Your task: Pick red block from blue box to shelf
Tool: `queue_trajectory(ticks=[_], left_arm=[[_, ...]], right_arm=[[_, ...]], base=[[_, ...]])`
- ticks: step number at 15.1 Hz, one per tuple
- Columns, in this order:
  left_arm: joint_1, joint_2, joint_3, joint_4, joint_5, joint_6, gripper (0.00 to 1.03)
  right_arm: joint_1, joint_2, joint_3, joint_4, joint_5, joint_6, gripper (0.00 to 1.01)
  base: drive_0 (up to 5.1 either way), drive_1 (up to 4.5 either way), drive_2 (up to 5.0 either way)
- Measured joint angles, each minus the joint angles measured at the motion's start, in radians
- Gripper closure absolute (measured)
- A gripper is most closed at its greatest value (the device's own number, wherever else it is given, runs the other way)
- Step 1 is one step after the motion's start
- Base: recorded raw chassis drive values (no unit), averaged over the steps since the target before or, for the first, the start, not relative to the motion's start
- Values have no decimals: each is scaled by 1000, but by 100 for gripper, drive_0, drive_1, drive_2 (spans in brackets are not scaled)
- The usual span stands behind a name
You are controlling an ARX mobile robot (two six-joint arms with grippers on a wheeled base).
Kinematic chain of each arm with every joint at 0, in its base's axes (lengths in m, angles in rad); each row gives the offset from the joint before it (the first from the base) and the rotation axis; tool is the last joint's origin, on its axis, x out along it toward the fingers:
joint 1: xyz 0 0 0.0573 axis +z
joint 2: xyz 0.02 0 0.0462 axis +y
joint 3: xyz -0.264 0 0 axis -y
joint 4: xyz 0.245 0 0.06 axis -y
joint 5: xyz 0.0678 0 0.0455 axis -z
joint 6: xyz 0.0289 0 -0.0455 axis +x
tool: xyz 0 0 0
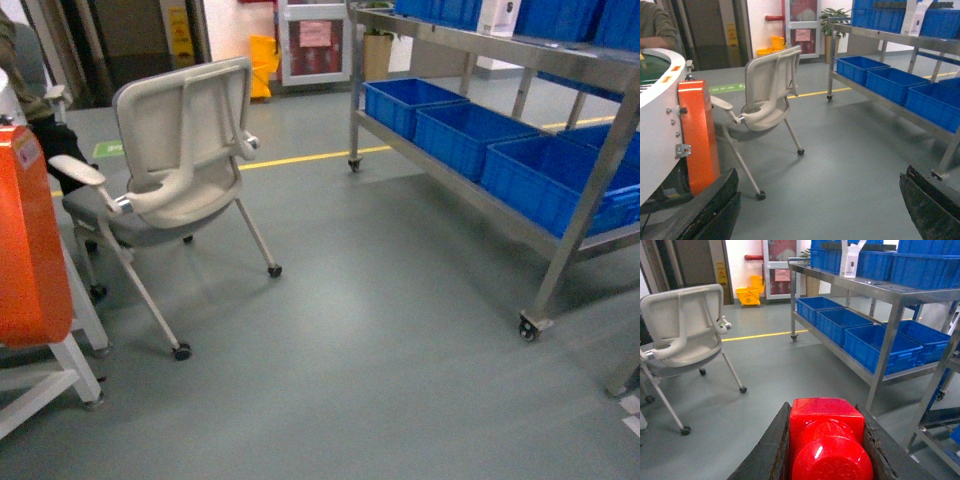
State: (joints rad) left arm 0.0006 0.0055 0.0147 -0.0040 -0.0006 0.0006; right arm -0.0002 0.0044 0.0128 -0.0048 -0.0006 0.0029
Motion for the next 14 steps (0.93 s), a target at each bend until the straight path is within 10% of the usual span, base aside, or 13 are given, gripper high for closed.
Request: queue_trajectory(ticks=[14], left_arm=[[0, 0, 0, 0, 0, 0, 5]], right_arm=[[0, 0, 0, 0, 0, 0, 73]], base=[[-169, -169, -169]])
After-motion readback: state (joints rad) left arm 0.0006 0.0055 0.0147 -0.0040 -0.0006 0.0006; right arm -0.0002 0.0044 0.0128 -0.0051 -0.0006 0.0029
